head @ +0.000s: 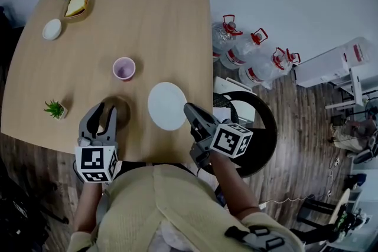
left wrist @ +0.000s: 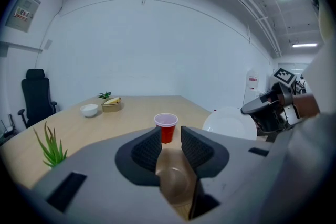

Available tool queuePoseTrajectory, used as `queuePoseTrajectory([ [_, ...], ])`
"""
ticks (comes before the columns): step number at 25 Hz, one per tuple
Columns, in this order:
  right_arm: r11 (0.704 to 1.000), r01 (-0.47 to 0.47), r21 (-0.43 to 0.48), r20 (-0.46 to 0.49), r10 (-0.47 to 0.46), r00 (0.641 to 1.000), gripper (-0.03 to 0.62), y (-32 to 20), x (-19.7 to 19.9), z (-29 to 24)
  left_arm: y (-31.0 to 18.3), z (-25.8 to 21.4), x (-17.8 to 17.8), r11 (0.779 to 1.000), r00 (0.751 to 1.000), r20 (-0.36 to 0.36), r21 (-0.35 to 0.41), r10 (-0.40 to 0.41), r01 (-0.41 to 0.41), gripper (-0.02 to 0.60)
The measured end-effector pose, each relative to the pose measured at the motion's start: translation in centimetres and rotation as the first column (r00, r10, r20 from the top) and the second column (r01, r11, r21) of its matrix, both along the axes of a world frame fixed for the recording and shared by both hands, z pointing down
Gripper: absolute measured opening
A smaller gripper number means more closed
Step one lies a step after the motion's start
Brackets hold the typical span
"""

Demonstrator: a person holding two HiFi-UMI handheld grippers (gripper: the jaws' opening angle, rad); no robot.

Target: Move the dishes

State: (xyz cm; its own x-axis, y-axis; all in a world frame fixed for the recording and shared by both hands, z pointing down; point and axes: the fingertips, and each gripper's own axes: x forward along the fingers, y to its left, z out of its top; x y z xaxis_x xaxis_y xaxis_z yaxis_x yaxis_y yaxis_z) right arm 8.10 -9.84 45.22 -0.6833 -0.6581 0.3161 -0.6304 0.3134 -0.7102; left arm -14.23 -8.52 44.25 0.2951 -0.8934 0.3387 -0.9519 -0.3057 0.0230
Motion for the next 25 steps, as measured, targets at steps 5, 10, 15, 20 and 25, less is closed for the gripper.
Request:
queuePoseTrajectory([
  [5,0.999,0.026,-0.048,0.037,-0.024,0.999,0.025,1.6,0.0,0.7,0.8,0.5,-0.1,1.0,1.0,-0.011,-0.01,0.001,-0.001,0.124],
  [10,0.994,0.056,-0.091,0.057,-0.051,0.997,0.025,2.8,-0.1,1.7,1.4,0.8,-0.1,1.0,1.0,-0.015,-0.02,0.005,-0.005,0.124],
  [15,0.983,0.102,-0.153,0.081,-0.091,0.993,0.025,4.2,-0.7,3.1,1.8,1.4,-0.1,0.999,1.0,-0.003,-0.035,0.011,-0.011,0.123],
  [20,0.971,0.127,-0.205,0.053,-0.118,0.992,0.025,4.8,-0.9,4.9,1.8,1.6,0.0,0.999,1.0,0.015,-0.04,0.021,-0.02,0.124],
  [25,0.965,0.117,-0.235,-0.021,-0.126,0.992,0.026,4.7,-0.2,6.8,1.9,1.8,-0.3,0.999,1.0,0.025,-0.048,0.018,-0.016,0.124],
])
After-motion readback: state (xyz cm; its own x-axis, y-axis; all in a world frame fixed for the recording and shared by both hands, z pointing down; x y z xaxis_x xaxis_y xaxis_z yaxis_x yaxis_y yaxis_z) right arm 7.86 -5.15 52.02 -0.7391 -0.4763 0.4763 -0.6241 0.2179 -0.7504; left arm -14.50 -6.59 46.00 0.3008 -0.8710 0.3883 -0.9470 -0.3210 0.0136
